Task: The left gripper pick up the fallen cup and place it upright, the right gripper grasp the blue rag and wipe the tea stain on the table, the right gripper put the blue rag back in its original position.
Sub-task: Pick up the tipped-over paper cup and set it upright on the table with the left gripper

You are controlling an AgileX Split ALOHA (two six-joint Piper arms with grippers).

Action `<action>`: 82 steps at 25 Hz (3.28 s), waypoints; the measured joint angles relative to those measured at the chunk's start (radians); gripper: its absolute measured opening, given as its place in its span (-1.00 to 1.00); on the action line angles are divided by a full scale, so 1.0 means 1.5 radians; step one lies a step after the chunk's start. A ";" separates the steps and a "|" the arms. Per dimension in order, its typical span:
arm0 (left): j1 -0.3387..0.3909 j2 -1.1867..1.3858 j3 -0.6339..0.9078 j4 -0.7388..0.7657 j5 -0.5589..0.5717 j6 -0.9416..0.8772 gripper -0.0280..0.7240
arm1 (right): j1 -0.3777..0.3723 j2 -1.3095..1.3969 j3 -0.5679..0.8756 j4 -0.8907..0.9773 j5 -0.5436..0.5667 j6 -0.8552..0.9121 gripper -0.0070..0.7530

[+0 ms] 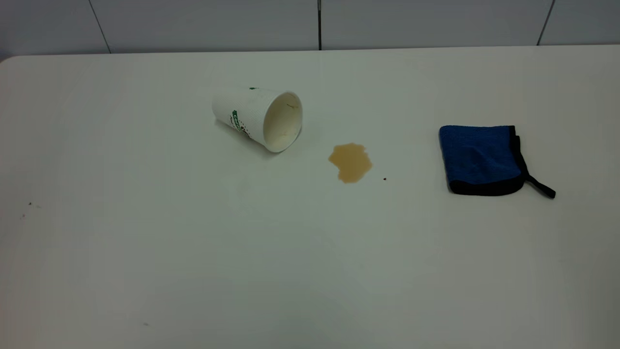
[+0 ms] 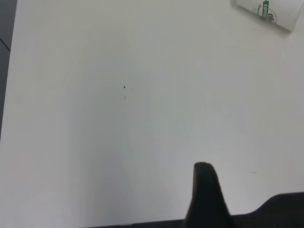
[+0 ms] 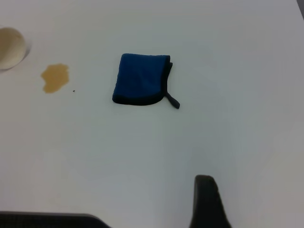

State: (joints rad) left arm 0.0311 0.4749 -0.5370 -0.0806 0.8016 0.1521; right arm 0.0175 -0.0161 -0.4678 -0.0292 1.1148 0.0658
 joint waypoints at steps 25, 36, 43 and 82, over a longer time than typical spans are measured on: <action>-0.300 0.953 -0.390 -0.310 -0.383 0.377 0.61 | 0.000 0.000 0.000 0.000 0.000 0.000 0.42; -0.387 1.155 -0.678 -0.230 -0.330 0.292 0.59 | 0.000 0.000 0.000 0.000 0.000 0.000 0.42; -0.391 1.184 -0.822 -0.007 -0.103 0.113 0.58 | 0.000 0.000 0.000 0.000 0.000 0.000 0.42; -0.464 1.338 -0.839 0.592 -0.154 -0.465 0.58 | 0.000 0.000 0.000 0.000 0.000 0.000 0.42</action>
State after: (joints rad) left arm -0.6653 2.4824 -1.7956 0.8080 0.5706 -0.5451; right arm 0.0175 -0.0161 -0.4678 -0.0292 1.1148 0.0658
